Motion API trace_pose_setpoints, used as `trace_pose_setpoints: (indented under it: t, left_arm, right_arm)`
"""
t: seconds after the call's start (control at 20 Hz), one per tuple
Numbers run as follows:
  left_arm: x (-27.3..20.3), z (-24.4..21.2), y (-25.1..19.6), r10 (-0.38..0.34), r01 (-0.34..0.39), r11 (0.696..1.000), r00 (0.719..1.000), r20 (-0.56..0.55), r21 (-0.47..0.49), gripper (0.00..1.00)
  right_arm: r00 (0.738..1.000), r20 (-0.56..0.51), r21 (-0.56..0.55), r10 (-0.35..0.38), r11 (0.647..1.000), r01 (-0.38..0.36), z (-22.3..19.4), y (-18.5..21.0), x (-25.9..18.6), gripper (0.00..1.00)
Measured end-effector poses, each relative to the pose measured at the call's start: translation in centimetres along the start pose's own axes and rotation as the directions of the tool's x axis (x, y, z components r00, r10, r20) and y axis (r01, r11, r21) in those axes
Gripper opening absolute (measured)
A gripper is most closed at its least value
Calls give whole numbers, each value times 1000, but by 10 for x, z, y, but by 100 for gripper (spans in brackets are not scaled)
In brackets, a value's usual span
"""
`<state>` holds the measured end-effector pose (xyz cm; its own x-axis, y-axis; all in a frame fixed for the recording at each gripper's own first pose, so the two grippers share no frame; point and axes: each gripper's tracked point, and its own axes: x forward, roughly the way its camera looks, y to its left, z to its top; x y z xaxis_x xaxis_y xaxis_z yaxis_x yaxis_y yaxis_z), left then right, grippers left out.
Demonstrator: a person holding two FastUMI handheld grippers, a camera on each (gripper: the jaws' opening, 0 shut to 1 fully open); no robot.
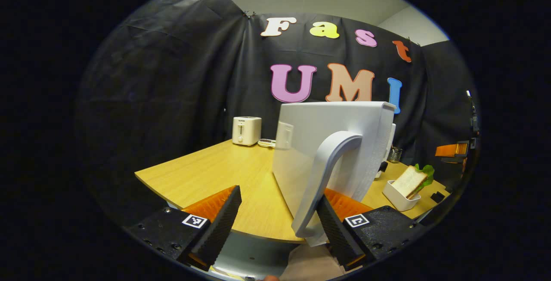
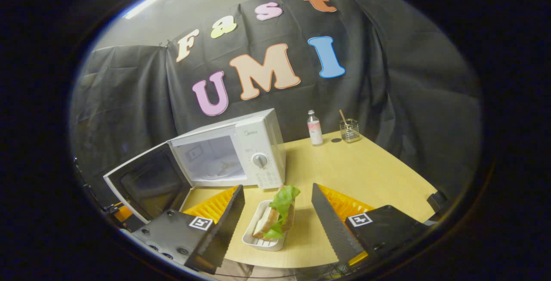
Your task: Open the microwave oven with the left hand, put the food in, and close the microwave oven.
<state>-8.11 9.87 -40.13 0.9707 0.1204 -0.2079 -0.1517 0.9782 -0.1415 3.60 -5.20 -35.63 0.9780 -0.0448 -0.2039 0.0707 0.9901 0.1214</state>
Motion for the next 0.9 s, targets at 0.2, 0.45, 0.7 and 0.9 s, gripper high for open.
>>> trace_pose_setpoints:
  t: [0.2, 0.45, 0.7, 0.9]
  left_arm:
    - [-4, -2, 12, 9, -9, 1000, 1000, -14, 12, 100]
    - [-20, 6, 36, 47, -47, 999, 999, 13, -4, 100]
    - [-51, 25, 134, 320, -321, 947, 945, 64, 21, 98]
    - [-69, 59, 168, 432, -432, 901, 893, 124, -30, 96]
  right_arm:
    - [1000, -17, 8, -25, 1000, 25, -10, -4, 3, 89]
    - [999, -36, 14, -36, 999, 37, -20, -6, 4, 89]
    - [998, -45, 21, -35, 999, 36, -22, -8, 8, 89]
    - [995, -105, 42, 1, 999, 3, -34, -2, 13, 89]
